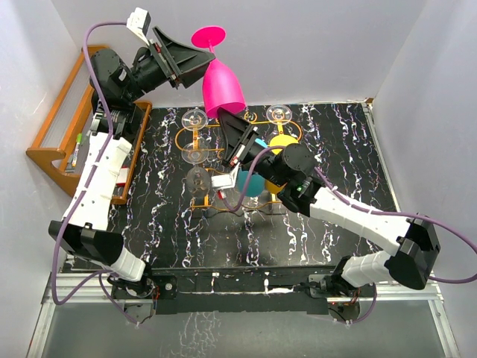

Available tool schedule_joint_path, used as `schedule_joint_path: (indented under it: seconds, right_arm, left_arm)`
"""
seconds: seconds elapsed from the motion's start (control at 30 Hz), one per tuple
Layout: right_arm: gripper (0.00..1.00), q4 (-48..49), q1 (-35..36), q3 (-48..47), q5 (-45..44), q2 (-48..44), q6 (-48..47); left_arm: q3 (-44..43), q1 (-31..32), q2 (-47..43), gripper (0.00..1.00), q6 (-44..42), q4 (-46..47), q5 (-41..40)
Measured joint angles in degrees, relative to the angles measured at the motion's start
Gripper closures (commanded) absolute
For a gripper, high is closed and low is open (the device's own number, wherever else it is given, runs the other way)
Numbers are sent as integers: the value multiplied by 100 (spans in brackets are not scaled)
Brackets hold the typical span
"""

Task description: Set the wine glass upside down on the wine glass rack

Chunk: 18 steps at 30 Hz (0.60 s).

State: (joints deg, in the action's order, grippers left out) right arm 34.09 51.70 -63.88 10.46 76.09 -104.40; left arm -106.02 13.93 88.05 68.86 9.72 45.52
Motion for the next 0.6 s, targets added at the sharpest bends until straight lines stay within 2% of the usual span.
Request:
schedule_joint_path:
  seconds: [0.07,0.17,0.3,0.6]
  right_arm:
    - [92,-68,0,26,0,11,-35]
    - [92,-105,0,35,-4,15,-63]
    - [92,-105,0,35,-4,22,-83]
    - [92,-105,63,35,-7,111,-186]
  left_arm:
    - [0,0,-2,22,7,81,2]
    - [0,0,-2,37,57,129,4]
    - [4,0,-15,51,94,245,11]
    - [179,-22,-66,65,131,361,17]
